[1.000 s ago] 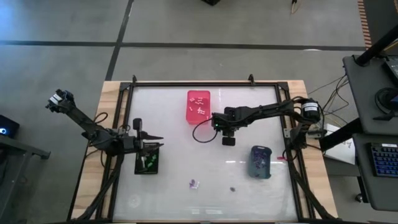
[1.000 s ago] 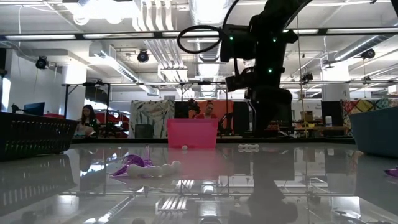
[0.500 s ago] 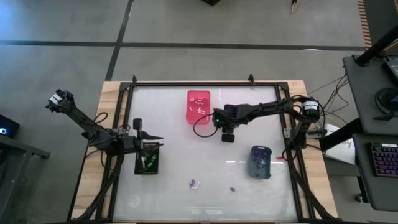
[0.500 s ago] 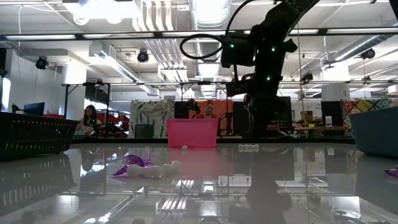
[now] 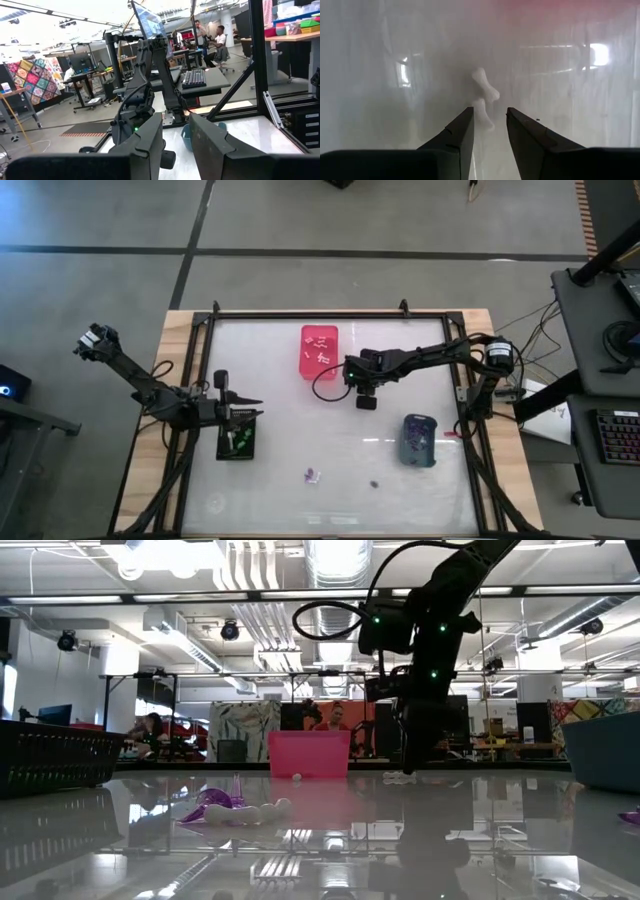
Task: Sort Halloween decoration
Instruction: Put the bone toy into the red bin
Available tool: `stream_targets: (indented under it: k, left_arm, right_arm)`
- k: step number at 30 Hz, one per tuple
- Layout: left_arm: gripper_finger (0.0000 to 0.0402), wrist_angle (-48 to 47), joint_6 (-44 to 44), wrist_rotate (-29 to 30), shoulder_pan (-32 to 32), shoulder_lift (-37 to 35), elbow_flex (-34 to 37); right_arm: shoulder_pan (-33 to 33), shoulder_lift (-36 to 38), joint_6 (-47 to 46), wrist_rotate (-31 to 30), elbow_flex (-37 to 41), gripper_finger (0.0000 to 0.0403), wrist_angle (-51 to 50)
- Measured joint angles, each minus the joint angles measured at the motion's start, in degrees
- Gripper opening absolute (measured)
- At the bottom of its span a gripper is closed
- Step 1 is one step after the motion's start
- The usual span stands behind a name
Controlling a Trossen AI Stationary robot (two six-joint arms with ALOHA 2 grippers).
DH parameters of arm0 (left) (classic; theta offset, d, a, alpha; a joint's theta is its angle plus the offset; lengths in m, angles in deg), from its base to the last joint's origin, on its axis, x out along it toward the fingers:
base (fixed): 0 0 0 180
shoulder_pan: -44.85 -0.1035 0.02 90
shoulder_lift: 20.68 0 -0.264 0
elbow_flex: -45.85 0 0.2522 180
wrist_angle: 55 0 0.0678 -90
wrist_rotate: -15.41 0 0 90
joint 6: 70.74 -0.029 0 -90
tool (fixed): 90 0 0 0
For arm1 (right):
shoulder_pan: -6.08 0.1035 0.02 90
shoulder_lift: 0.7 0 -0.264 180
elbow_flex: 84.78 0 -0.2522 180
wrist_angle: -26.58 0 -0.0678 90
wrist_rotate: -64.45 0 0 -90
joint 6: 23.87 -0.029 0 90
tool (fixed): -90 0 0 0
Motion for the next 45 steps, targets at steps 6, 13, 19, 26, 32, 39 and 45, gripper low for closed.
stream_targets:
  k: [6, 13, 19, 26, 32, 39, 45]
  left_arm:
    - [0.008, -0.01, 0.0, 0.0, 0.0, 0.0, 0.0]
    - [0.008, 0.01, 0.0, -0.02, 0.0, 0.0, 0.0]
    - [0.008, 0.01, 0.0, -0.02, 0.0, 0.0, 0.0]
    - [0.008, 0.05, 0.26, -0.02, -0.02, 0.0, 0.0]
    - [0.008, 0.16, 0.9, -0.02, 0.0, 0.0, 0.0]
    - [0.008, 0.6, 0.9, -0.02, 0.0, -0.01, 0.01]
    - [0.008, 0.67, 0.89, -0.02, -0.01, -0.02, 0.02]
  right_arm:
    - [-0.11, 0.0, 0.29, 0.06, 0.13, 0.0091, -0.09]
    - [-0.11, 0.0, -0.21, 1.52, 1.92, 0.0075, 2.27]
    - [-0.11, 0.0, -0.16, 2.7, 2.34, 0.0053, 2.62]
    - [-0.33, 0.07, 0.45, 4.06, 2.34, 0.0011, 2.46]
    - [-0.31, 0.81, 0.58, 4.45, 2.32, 0.0009, 1.57]
    - [-0.33, 3.89, 0.37, 4.97, -3.42, 0.0009, -5.4]
    - [-0.81, 4.39, 3.95, 4.67, -9.56, 0.0009, -3.9]
